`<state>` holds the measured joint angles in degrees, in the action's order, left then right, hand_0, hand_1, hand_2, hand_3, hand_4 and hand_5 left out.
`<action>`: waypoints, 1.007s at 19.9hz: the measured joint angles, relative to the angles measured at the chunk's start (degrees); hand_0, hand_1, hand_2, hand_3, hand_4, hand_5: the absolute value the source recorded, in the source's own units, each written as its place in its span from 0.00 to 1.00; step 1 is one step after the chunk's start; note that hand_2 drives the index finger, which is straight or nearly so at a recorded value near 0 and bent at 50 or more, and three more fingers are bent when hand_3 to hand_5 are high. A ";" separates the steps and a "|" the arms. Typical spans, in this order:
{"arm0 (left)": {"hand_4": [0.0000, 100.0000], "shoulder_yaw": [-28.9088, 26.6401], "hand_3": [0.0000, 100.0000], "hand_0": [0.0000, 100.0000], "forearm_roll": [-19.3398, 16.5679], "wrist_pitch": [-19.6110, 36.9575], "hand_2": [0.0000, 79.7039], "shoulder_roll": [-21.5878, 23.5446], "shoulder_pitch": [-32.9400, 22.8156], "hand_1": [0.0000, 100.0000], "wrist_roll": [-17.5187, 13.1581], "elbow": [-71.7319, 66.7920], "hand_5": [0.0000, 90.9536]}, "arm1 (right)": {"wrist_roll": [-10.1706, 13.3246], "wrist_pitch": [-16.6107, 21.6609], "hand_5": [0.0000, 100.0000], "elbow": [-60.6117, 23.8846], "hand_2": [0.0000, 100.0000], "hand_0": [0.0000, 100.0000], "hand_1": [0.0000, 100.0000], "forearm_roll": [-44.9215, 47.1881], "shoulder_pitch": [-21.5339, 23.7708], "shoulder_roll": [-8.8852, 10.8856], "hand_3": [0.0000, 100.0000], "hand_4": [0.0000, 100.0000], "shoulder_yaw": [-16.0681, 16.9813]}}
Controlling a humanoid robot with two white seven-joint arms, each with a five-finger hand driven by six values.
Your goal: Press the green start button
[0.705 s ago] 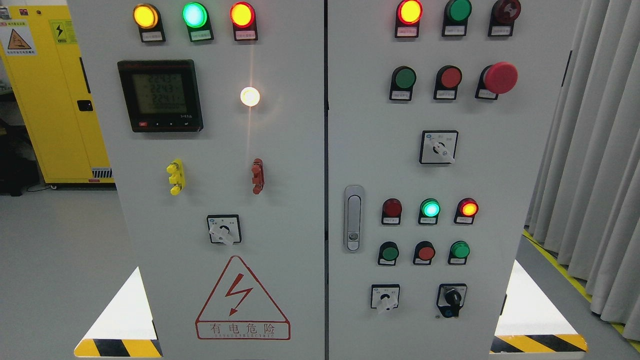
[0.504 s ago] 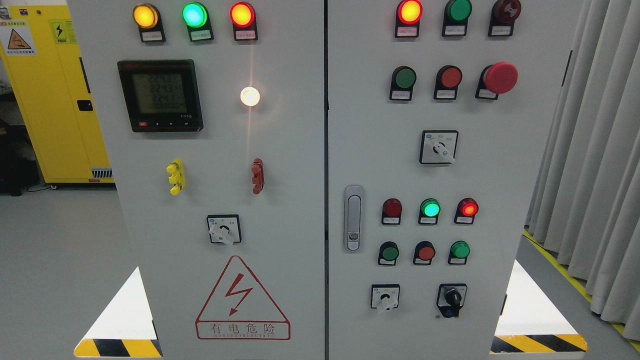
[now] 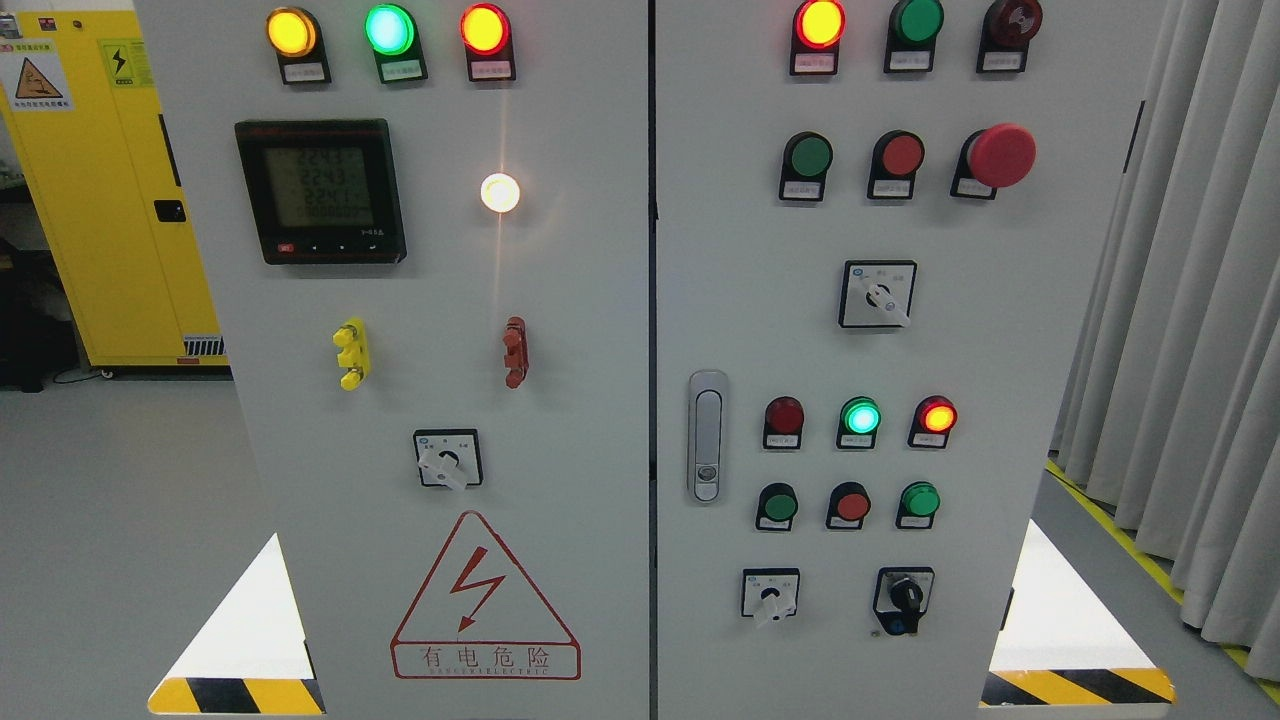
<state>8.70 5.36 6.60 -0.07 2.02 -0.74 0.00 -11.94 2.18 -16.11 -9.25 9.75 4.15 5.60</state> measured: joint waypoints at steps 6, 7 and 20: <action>0.00 0.00 0.00 0.12 0.00 0.00 0.00 -0.85 0.00 0.56 0.00 0.00 0.00 | -0.12 0.46 0.00 -11.79 0.00 0.20 0.40 -11.08 3.89 -1.68 0.00 0.00 0.46; 0.00 0.00 0.00 0.12 0.00 0.00 0.00 -0.97 0.01 0.56 0.00 0.00 0.00 | -0.12 0.85 0.00 -14.21 0.00 0.19 0.40 -12.39 4.77 -1.91 0.00 0.00 0.53; 0.00 -0.01 0.00 0.12 0.00 0.00 0.00 -3.70 -0.79 0.56 0.00 -0.02 0.00 | -0.06 15.76 0.00 -44.52 0.00 0.18 0.46 -18.17 14.79 -3.46 0.17 0.12 -1.77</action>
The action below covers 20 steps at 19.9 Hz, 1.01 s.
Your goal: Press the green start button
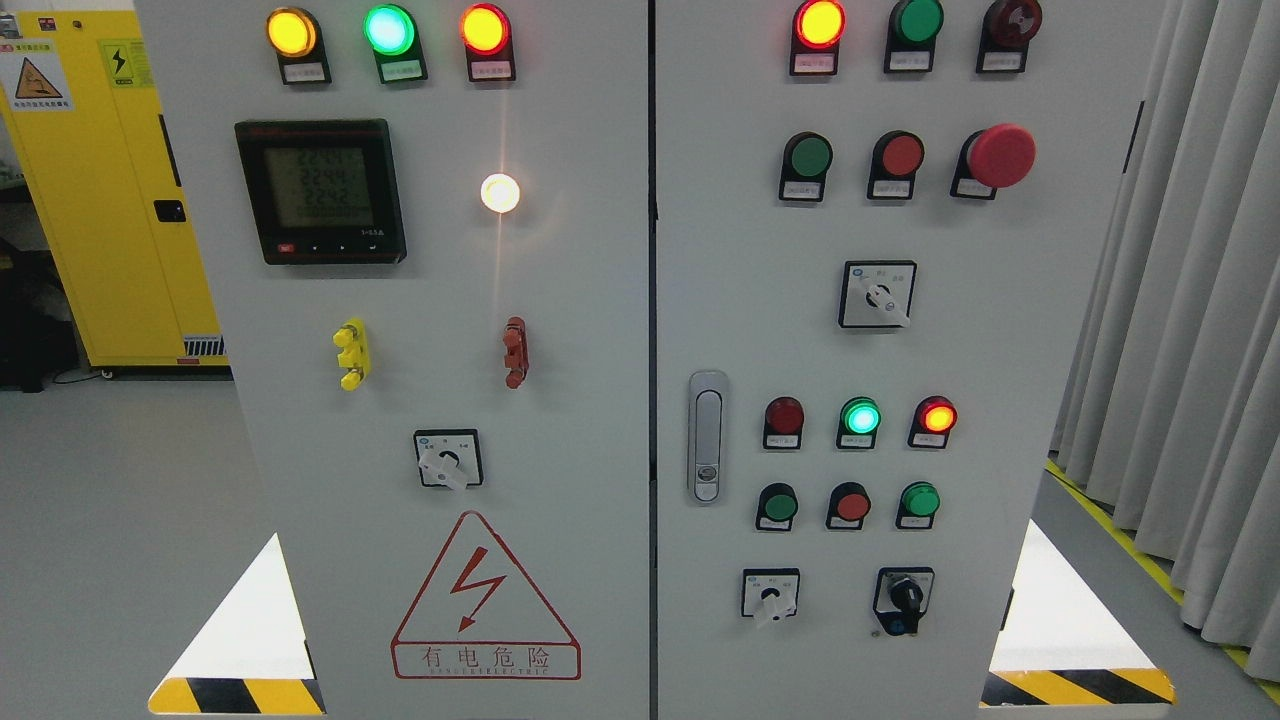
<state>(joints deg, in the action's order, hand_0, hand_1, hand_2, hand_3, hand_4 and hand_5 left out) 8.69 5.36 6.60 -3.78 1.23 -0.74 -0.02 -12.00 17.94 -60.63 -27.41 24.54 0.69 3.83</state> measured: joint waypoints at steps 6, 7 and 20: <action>0.00 0.00 0.00 0.12 -0.04 0.00 0.00 -0.92 -0.79 0.56 0.00 0.02 0.00 | 0.00 3.83 0.03 -14.99 0.00 0.18 0.48 -1.77 2.76 -0.29 0.24 0.18 -1.57; 0.00 0.00 0.00 0.12 -0.05 0.00 0.00 -1.04 -0.85 0.56 0.00 0.03 0.00 | 0.00 4.22 0.04 -17.55 0.00 0.18 0.48 -2.67 2.86 -0.31 0.24 0.19 -1.78; 0.00 0.09 0.00 0.12 -0.11 0.00 0.00 -1.85 -1.20 0.56 0.00 0.02 0.00 | 0.26 6.53 0.28 -40.90 0.00 0.28 0.55 -22.98 -5.42 1.51 0.47 0.44 -3.20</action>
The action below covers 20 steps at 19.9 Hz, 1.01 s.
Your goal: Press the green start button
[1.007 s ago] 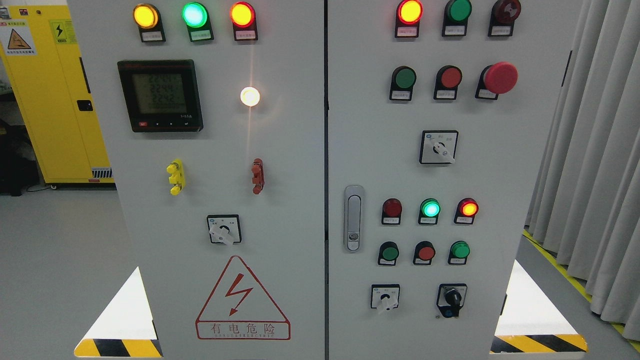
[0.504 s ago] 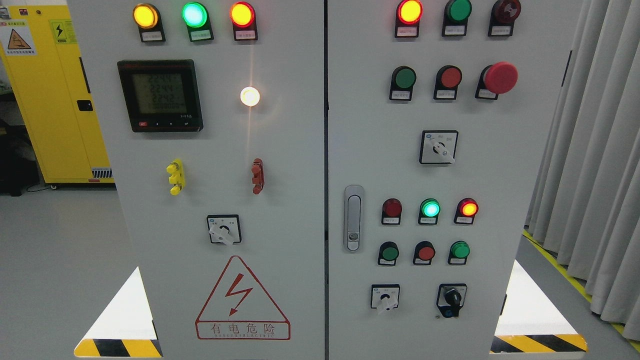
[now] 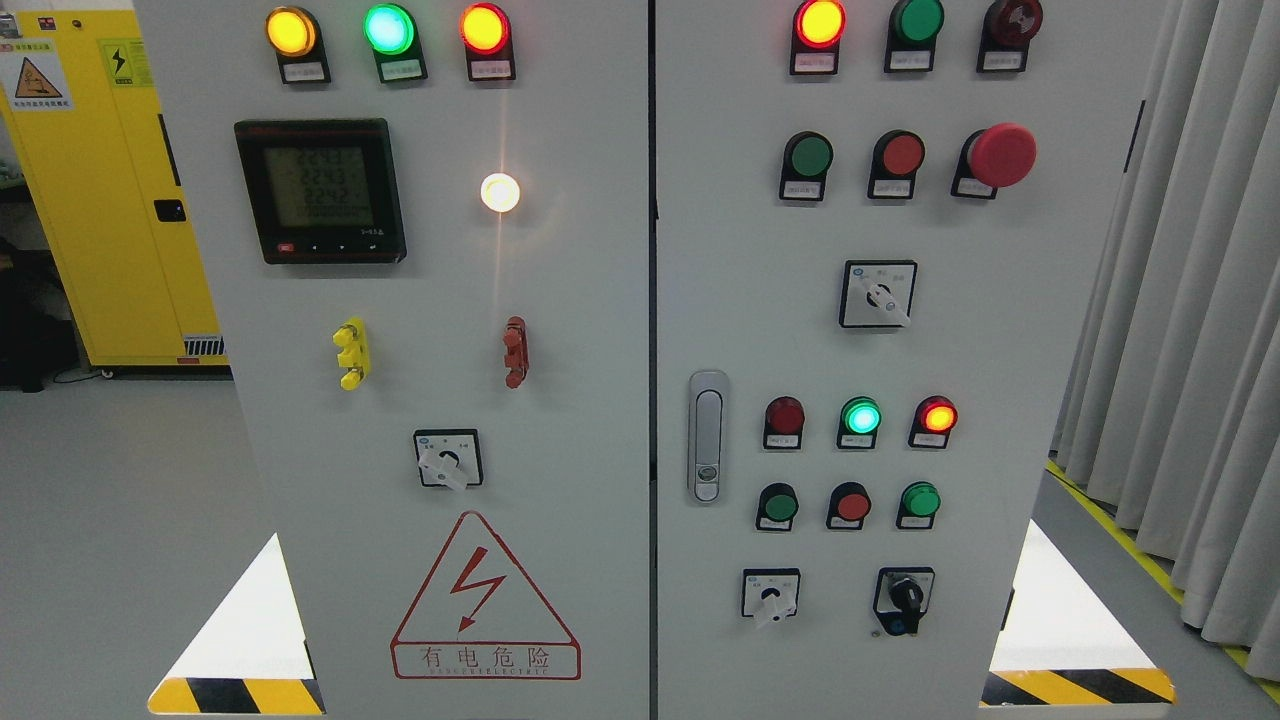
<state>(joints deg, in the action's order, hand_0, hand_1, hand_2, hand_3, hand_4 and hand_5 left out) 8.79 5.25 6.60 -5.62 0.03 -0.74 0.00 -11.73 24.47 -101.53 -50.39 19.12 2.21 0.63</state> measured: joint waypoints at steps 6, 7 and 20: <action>0.00 0.04 0.00 0.12 0.01 0.00 0.00 -0.17 -0.02 0.56 0.00 0.00 0.00 | 0.21 0.00 0.41 -5.76 0.00 0.30 0.57 -6.73 -7.83 0.48 0.62 0.57 0.76; 0.00 0.04 0.00 0.12 0.01 0.00 0.00 -0.20 -0.02 0.56 0.00 0.00 0.00 | 0.21 -0.01 0.44 -6.42 0.00 0.30 0.58 -7.72 -9.18 0.53 0.63 0.58 0.94; 0.00 0.07 0.00 0.12 0.00 0.00 0.00 -0.37 -0.03 0.56 0.00 0.00 0.00 | -2.62 -0.60 0.62 -11.79 0.00 0.41 0.63 -16.75 -22.58 1.06 0.72 0.71 2.07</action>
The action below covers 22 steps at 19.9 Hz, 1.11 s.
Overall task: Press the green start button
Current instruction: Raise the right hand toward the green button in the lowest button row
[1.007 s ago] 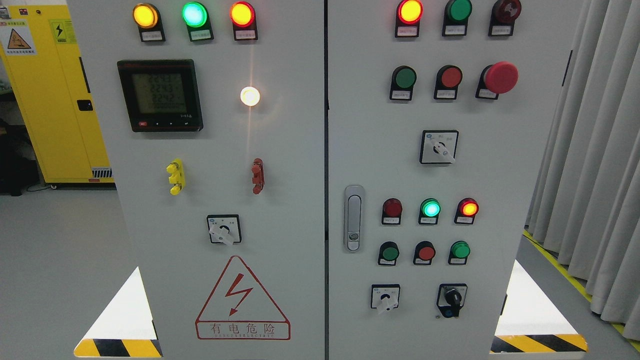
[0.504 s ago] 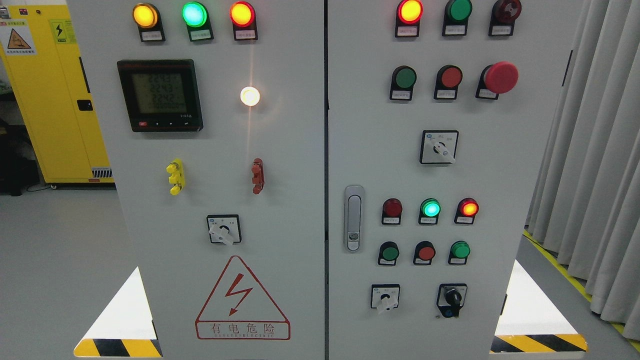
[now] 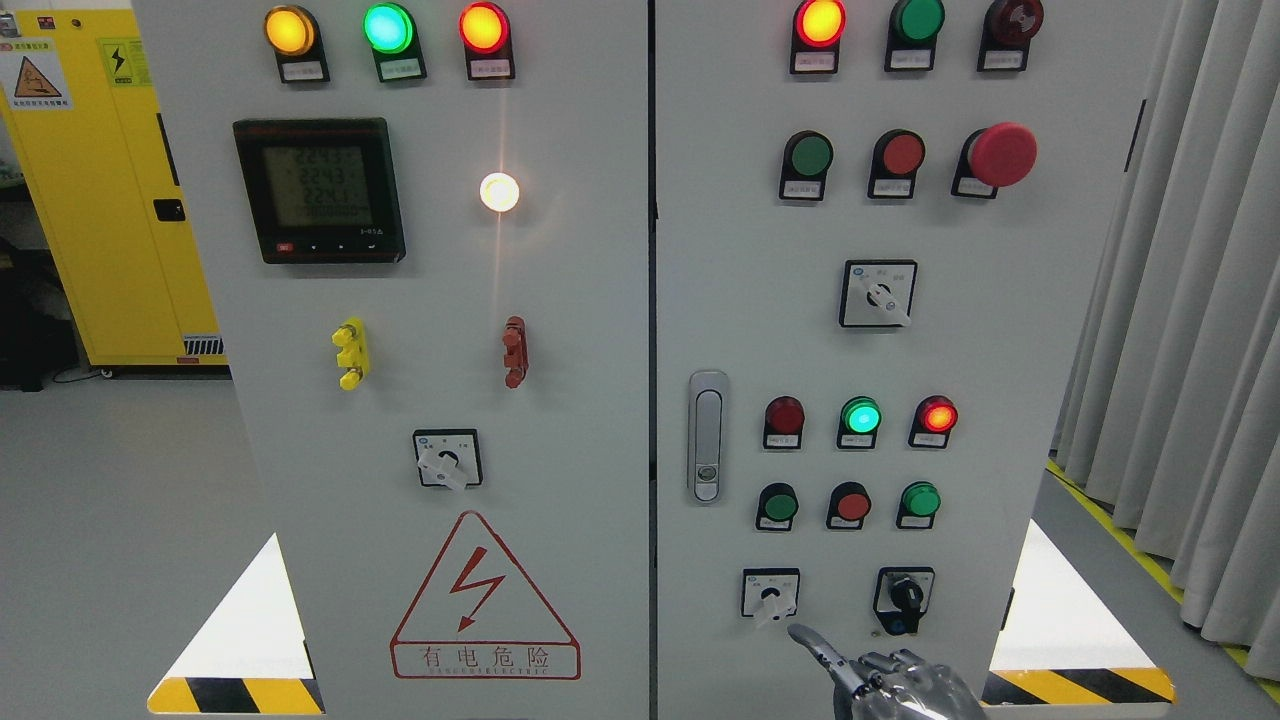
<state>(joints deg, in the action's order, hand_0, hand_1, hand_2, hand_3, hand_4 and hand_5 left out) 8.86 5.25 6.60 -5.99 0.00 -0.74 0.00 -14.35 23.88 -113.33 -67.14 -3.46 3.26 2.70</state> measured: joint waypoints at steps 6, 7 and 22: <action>0.00 0.01 0.00 0.12 0.02 0.00 0.00 -0.02 0.00 0.56 0.00 0.00 0.00 | -1.43 -0.37 0.61 0.21 0.00 0.43 0.63 -1.92 -4.08 0.10 0.71 0.70 0.11; 0.00 0.01 0.00 0.12 0.02 0.00 0.00 -0.03 0.00 0.56 0.00 0.00 0.00 | -1.55 -0.48 0.61 0.36 0.00 0.43 0.63 -2.09 -4.67 0.11 0.71 0.70 0.11; 0.00 0.01 0.00 0.12 0.00 0.00 0.00 -0.06 0.00 0.56 0.00 0.00 0.00 | -2.07 -2.29 0.60 4.96 0.00 0.44 0.63 -2.89 -11.35 0.21 0.70 0.69 -1.81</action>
<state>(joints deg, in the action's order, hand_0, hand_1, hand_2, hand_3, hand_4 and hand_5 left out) 8.87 5.25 6.60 -6.06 0.00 -0.74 0.00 -16.43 21.59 -108.37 -70.03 -14.81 3.48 0.89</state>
